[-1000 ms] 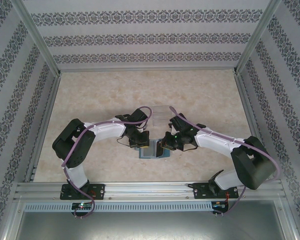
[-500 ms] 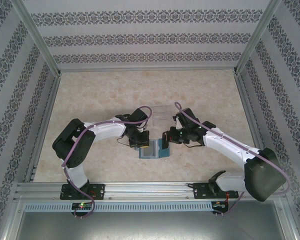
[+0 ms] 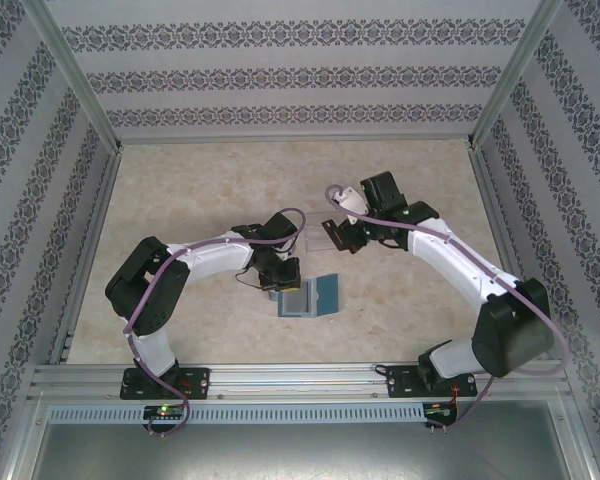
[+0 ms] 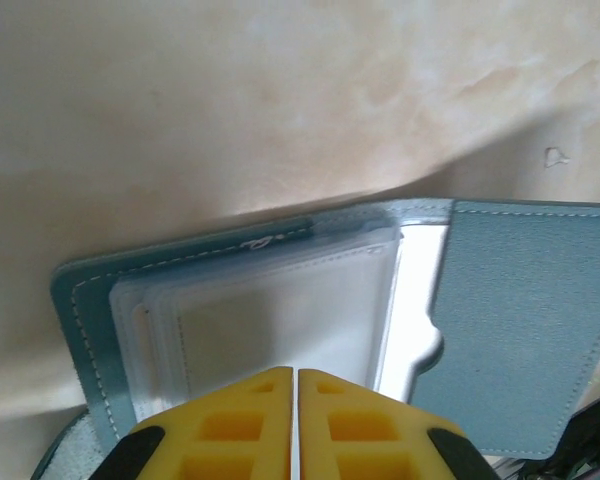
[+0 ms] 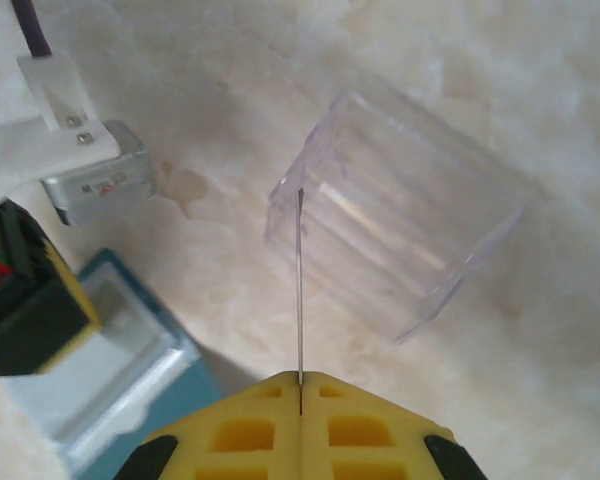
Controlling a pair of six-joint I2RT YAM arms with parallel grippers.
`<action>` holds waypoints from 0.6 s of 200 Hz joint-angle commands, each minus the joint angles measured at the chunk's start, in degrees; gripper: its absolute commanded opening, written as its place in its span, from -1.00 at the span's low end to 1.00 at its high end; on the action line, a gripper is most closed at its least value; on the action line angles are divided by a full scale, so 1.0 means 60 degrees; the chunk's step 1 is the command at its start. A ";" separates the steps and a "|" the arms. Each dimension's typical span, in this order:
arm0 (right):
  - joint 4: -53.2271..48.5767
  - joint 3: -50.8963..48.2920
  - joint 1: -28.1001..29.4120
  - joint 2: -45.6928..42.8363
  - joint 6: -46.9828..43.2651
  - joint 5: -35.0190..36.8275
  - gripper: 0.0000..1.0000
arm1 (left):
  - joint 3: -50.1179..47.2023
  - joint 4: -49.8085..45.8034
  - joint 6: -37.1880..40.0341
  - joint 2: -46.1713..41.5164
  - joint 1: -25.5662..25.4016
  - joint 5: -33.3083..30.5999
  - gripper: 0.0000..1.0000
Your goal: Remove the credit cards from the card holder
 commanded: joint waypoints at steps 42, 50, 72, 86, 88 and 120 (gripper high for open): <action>-0.1602 0.1994 0.0088 0.1763 -0.5817 -0.0323 -1.00 | 0.0204 -0.0582 0.0279 0.0005 -0.0048 -0.0126 -0.85; -0.1812 0.2319 0.0156 0.2049 -0.6114 -0.0187 -1.00 | 0.0191 -0.0581 0.0270 -0.0010 -0.0033 -0.0126 -0.88; -0.2399 0.3106 0.0249 0.2793 -0.6776 -0.0004 -1.00 | 0.0151 -0.0634 0.0343 -0.0049 0.0019 -0.0174 -0.90; -0.2740 0.3524 0.0243 0.3232 -0.7108 0.0210 -1.00 | 0.0117 -0.0663 0.0364 -0.0054 0.0068 -0.0184 -0.90; -0.2799 0.3579 0.0247 0.3281 -0.7151 0.0255 -1.00 | 0.0120 -0.0669 0.0359 -0.0054 0.0077 -0.0176 -0.90; -0.3357 0.4428 0.0225 0.4122 -0.7648 0.0631 -1.00 | 0.0123 -0.0706 0.0403 -0.0043 0.0179 -0.0125 -0.90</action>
